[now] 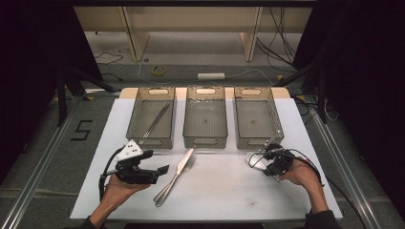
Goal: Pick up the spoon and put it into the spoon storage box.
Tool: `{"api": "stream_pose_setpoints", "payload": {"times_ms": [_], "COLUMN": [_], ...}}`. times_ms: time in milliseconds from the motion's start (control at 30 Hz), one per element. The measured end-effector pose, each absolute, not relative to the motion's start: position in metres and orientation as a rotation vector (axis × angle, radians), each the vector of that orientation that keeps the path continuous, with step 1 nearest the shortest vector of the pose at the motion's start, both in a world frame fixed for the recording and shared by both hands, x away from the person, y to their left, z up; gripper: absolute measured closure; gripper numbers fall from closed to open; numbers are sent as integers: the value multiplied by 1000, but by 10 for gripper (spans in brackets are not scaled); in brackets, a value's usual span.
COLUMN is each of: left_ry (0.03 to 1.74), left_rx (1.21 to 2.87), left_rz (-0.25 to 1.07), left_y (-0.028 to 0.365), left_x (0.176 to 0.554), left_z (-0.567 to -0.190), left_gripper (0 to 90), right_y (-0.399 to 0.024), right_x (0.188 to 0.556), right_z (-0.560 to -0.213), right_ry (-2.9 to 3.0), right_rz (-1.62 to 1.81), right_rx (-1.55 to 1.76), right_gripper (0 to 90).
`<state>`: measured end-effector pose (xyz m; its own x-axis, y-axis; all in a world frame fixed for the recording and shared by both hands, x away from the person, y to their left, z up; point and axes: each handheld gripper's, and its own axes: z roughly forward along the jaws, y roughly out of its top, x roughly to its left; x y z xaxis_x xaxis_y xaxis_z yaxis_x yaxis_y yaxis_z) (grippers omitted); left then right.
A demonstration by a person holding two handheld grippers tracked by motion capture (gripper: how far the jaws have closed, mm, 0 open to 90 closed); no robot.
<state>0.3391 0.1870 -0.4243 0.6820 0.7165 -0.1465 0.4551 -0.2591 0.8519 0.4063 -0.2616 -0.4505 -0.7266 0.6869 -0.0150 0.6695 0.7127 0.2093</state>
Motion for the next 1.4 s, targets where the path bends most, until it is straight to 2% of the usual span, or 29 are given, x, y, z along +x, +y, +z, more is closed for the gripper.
{"api": "stream_pose_setpoints", "payload": {"times_ms": [433, 700, 967, 1400], "left_ry": [916, 922, 919, 917], "left_rx": [1906, 1895, 1895, 1898], "left_rz": [329, 330, 325, 325], "left_y": [188, 187, 187, 187], "left_x": [339, 339, 340, 340], "left_z": [-424, -424, -424, -424], "left_gripper": [158, 158, 158, 158], "right_y": [-263, -247, -217, -175], "right_x": [399, 398, 419, 454], "right_z": [-426, -403, -376, -365], "right_ry": [2805, 2782, 2702, 2656], "right_rz": [461, 621, 769, 851], "right_rx": [1072, 1007, 967, 962], "right_gripper": [766, 766, 765, 766]}}
